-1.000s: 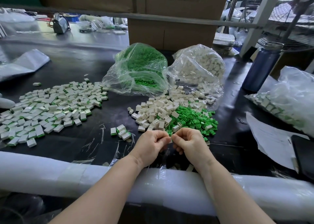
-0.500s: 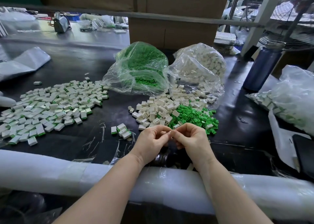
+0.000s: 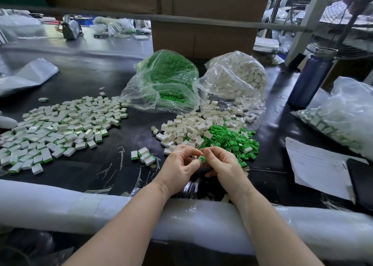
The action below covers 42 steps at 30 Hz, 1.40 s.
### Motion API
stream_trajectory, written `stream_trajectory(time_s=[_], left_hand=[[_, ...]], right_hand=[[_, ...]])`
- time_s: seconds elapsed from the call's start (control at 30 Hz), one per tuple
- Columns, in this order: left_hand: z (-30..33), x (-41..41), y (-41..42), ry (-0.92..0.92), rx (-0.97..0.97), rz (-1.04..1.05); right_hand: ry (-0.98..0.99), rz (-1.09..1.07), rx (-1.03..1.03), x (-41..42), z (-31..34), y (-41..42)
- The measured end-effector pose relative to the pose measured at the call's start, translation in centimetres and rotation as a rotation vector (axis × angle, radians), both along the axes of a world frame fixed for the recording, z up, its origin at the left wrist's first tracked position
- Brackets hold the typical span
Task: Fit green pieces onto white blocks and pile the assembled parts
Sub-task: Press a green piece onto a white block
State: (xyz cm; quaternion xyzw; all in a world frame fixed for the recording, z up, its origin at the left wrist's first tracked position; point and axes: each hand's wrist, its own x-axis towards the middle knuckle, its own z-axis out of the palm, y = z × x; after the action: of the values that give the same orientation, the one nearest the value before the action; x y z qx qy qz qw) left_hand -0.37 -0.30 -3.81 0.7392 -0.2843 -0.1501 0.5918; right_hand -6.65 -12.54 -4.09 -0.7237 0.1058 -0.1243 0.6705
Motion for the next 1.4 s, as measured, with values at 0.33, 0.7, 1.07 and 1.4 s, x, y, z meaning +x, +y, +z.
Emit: stream_trajectory(time_s=[0.33,0.7,1.07,1.4], left_hand=[[0.21,-0.22,0.00,-0.045,0.040,-0.077],[0.21,-0.47,-0.23,-0.108,0.087,-0.120],[0.17,-0.51,-0.21,-0.154,0.115,-0.138],[0.07,-0.45,-0.19,-0.167,0.135,-0.144]], right_hand=[[-0.010,0.086,-0.016,-0.04,0.25,0.04],[0.012,0.068,0.057,-0.13,0.09,-0.32],[0.019,0.050,0.086,-0.17,0.04,-0.37],[0.029,0.040,0.118,-0.28,0.19,-0.27]])
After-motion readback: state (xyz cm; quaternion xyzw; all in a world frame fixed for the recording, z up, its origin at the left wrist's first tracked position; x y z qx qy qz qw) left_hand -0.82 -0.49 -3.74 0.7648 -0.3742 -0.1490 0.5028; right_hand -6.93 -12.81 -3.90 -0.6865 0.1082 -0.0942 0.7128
